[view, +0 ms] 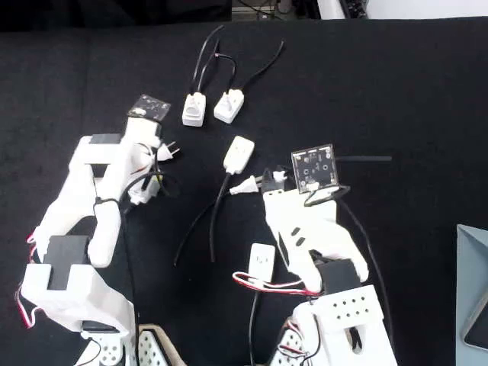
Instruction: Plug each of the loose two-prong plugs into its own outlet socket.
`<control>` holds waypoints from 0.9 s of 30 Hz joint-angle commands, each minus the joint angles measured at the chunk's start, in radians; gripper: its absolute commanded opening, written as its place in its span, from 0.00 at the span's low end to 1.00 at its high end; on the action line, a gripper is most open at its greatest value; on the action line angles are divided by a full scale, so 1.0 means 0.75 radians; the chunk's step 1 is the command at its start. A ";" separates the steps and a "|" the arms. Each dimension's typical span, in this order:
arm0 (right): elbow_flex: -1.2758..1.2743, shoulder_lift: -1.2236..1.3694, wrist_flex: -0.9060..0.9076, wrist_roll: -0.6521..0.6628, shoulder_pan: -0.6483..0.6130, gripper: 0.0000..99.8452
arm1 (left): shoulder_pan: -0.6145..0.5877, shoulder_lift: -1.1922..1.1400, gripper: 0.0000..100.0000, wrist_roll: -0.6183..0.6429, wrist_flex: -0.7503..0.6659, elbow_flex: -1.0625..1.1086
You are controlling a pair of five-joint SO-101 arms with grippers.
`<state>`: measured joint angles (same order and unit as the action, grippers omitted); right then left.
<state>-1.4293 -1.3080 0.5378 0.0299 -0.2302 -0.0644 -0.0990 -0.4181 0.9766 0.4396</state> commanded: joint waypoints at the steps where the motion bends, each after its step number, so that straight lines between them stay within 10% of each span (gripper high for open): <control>1: 0.030 -0.001 -0.006 0.016 0.002 0.01 | 0.101 0.012 0.08 -0.008 0.082 -0.060; 11: 0.030 -0.001 -0.006 0.016 0.002 0.01 | 0.294 0.135 0.10 -0.010 0.166 0.052; 15: 0.030 -0.001 -0.006 0.031 0.002 0.01 | 0.242 0.174 0.29 0.006 0.172 0.069; 27: 0.030 -0.001 0.002 0.031 0.002 0.01 | 0.066 0.464 0.27 -0.043 0.378 -0.034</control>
<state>-1.4293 -1.3080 0.5378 0.0422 -0.2302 0.0353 0.1419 -0.4411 1.2083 0.4749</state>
